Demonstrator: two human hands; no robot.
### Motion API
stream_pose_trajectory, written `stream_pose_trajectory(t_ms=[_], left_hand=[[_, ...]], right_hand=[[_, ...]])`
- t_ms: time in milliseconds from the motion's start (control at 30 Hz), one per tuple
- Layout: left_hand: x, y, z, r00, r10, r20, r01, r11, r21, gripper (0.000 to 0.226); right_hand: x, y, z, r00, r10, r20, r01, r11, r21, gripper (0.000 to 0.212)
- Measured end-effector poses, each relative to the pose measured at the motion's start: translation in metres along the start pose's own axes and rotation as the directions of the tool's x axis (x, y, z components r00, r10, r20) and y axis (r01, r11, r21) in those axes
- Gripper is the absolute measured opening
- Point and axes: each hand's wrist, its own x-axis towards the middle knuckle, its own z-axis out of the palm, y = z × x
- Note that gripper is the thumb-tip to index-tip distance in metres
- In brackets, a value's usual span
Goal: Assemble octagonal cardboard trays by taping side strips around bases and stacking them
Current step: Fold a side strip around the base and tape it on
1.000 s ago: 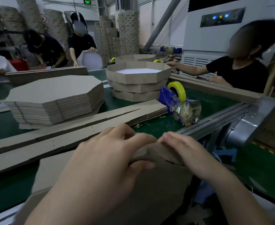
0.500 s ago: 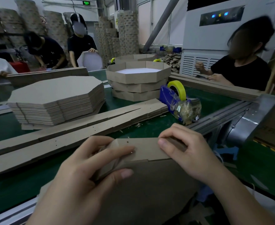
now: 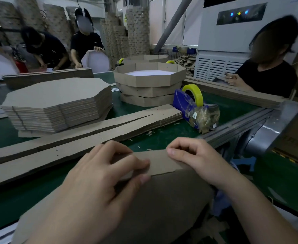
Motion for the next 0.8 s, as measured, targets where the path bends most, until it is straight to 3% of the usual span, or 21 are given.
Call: stream_pose_trajectory(t_ms=[300,467,533,600,667,800], left_hand=[[0.014,0.001,-0.002,0.993,0.057,0.105,-0.075,0.983,0.170,0.027],[0.019,-0.001,0.006,0.993,0.067,0.098,-0.081,0.985,0.150,0.033],[0.019,-0.002,0.008,0.994,0.073,0.076,-0.083,0.987,0.141,0.033],[0.020,-0.003,0.009,0.995,0.081,0.062,-0.089,0.986,0.138,0.033],[0.020,-0.004,0.010,0.995,0.084,0.056,-0.091,0.987,0.129,0.033],[0.020,-0.005,0.011,0.995,0.092,0.032,-0.096,0.988,0.118,0.034]], right_hand=[[0.008,0.010,0.015,0.993,-0.120,-0.017,0.121,0.990,0.073,0.014],[0.014,0.013,-0.003,0.997,-0.060,-0.044,0.060,0.998,0.000,0.025],[0.030,0.019,-0.030,0.970,0.003,-0.244,-0.015,0.999,-0.046,0.028],[0.055,0.032,-0.067,0.838,0.074,-0.540,-0.112,0.993,-0.038,0.014],[0.082,0.048,-0.108,0.691,0.100,-0.716,-0.277,0.951,-0.135,0.012],[0.119,0.081,-0.158,0.694,0.382,-0.610,-0.578,0.801,-0.156,0.029]])
